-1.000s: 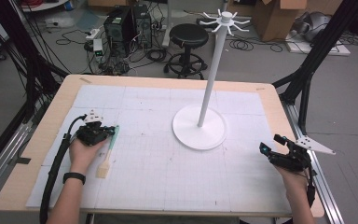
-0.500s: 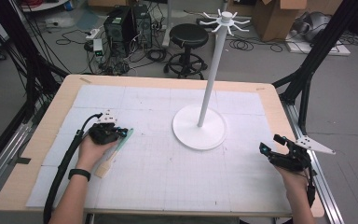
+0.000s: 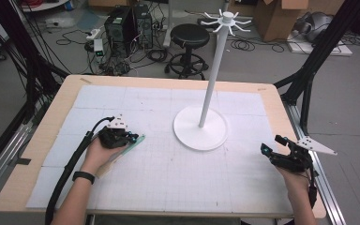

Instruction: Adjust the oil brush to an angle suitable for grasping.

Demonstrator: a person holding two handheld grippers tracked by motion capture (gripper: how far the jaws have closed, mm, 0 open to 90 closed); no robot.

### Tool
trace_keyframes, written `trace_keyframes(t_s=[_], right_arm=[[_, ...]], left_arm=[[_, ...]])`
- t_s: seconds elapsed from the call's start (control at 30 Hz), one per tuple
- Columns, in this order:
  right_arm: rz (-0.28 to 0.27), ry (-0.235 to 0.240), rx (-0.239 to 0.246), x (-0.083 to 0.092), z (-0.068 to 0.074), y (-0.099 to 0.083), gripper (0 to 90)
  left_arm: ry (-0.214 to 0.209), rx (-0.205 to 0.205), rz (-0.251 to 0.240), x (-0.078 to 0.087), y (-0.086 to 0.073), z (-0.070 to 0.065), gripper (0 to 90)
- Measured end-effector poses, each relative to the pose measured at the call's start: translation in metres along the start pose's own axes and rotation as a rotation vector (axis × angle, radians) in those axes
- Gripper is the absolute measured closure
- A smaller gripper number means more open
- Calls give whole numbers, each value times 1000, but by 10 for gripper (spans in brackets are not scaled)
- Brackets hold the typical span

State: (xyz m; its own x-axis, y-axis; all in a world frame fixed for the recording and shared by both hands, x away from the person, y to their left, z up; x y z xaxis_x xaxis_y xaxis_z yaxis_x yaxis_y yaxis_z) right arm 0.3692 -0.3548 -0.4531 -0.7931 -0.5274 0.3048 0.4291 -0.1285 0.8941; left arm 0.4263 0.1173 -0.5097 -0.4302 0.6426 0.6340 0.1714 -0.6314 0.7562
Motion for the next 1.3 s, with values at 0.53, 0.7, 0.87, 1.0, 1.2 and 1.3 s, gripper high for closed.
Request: trace_keyframes(t_s=[0.53, 0.7, 0.87, 1.0, 1.2, 1.3], right_arm=[[5, 0, -4, 0, -1, -1, 183], [6, 4, 0, -1, 0, -1, 183], [8, 2, -7, 0, -1, -1, 183], [5, 2, -3, 0, -1, 0, 183], [0, 6, -3, 1, 0, 0, 183], [-1, 5, -6, 1, 0, 0, 183]], left_arm=[[49, 30, -12, 16, 4, 7, 640], [131, 28, -31, 43, 10, 13, 377], [171, 52, -130, 66, 17, 13, 299], [182, 89, -206, 88, 15, 12, 256], [221, 128, -283, 119, 4, 12, 198], [248, 128, -317, 133, -4, 12, 188]])
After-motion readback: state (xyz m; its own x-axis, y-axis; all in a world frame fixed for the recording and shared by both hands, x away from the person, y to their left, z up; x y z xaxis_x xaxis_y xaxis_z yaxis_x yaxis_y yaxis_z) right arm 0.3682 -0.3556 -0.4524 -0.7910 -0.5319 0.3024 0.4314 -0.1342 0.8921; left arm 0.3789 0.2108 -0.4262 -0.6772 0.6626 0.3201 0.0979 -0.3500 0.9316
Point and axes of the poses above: each handheld gripper's, and its own axes: x roughly backward along the jaws, y roughly out of its top, z roughly to its left, the point moved 10 cm from there along -x, roughly forward along the jaws, and after that the axes turned 11 degrees about -x, right-handed, at the moved point
